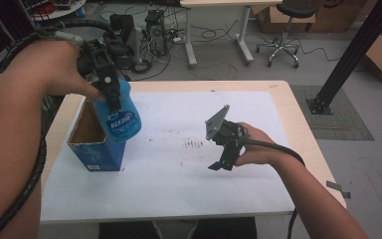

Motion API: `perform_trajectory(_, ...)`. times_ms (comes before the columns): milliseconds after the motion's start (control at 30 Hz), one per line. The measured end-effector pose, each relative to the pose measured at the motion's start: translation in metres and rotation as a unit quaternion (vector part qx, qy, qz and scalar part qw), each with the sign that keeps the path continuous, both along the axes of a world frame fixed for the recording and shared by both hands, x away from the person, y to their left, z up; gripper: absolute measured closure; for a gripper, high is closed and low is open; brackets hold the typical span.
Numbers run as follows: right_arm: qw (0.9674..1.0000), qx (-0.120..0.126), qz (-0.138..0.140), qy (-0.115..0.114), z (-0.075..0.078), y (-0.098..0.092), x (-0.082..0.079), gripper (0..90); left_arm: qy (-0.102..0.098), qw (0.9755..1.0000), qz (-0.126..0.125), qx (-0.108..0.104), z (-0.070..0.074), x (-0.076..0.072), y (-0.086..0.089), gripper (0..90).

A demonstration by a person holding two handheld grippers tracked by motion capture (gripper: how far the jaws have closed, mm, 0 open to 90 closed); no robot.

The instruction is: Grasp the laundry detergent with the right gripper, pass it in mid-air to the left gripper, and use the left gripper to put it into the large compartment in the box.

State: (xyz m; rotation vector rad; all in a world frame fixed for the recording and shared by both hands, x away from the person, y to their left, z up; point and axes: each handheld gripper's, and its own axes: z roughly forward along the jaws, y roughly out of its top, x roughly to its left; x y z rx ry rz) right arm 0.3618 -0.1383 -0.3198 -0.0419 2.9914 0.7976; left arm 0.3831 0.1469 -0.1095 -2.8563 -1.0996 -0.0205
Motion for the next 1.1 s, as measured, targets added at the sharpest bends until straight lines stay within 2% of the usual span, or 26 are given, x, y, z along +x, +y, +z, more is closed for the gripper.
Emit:
perform_trajectory(100, 0.9999, -0.015, -0.003, 0.003, -0.002, -0.004, 0.002, 0.0, -0.011, 0.9979, 0.063, -0.002, 0.009, 0.005, 0.011, 39.3)
perform_trajectory(167, 0.9997, -0.025, -0.005, 0.004, -0.002, -0.006, 0.002, 0.0, -0.015, 0.9949, 0.099, -0.004, 0.013, 0.009, 0.020, 39.3)
perform_trajectory(233, 0.9994, -0.033, -0.006, 0.004, -0.002, -0.008, 0.002, 0.0, -0.008, 0.9915, 0.130, -0.002, 0.015, 0.012, 0.027, 39.2)
perform_trajectory(367, 0.9991, -0.041, -0.007, 0.003, 0.000, -0.012, 0.002, 0.0, 0.004, 0.9805, 0.196, -0.002, 0.015, 0.019, 0.041, 39.2)
perform_trajectory(467, 0.9989, -0.046, -0.011, 0.000, 0.000, -0.015, 0.003, 0.0, 0.008, 0.9709, 0.239, -0.002, 0.012, 0.023, 0.050, 39.2)
perform_trajectory(600, 0.9987, -0.050, -0.013, -0.001, 0.001, -0.017, 0.002, 0.0, 0.001, 0.9581, 0.286, -0.004, 0.012, 0.029, 0.061, 39.2)
perform_trajectory(667, 0.9985, -0.053, -0.014, -0.001, 0.001, -0.018, 0.002, 0.0, -0.004, 0.9527, 0.304, -0.005, 0.013, 0.030, 0.066, 39.2)
perform_trajectory(733, 0.9985, -0.054, -0.013, -0.001, 0.001, -0.019, 0.002, 0.0, -0.010, 0.9457, 0.325, -0.003, 0.014, 0.032, 0.070, 39.2)
perform_trajectory(833, 0.9984, -0.055, -0.016, -0.001, 0.001, -0.020, 0.002, 0.0, -0.018, 0.9415, 0.337, 0.004, 0.014, 0.034, 0.074, 39.2)
perform_trajectory(867, 0.9984, -0.055, -0.016, -0.002, 0.002, -0.020, 0.002, 0.0, -0.018, 0.9389, 0.344, 0.004, 0.013, 0.034, 0.075, 39.2)
perform_trajectory(1000, 0.9983, -0.055, -0.018, -0.003, 0.003, -0.021, 0.002, 0.0, -0.015, 0.9361, 0.351, 0.011, 0.005, 0.038, 0.084, 39.2)
perform_trajectory(1100, 0.9983, -0.055, -0.019, -0.002, 0.003, -0.022, 0.002, 0.0, -0.007, 0.9345, 0.356, -0.001, -0.005, 0.040, 0.091, 39.2)
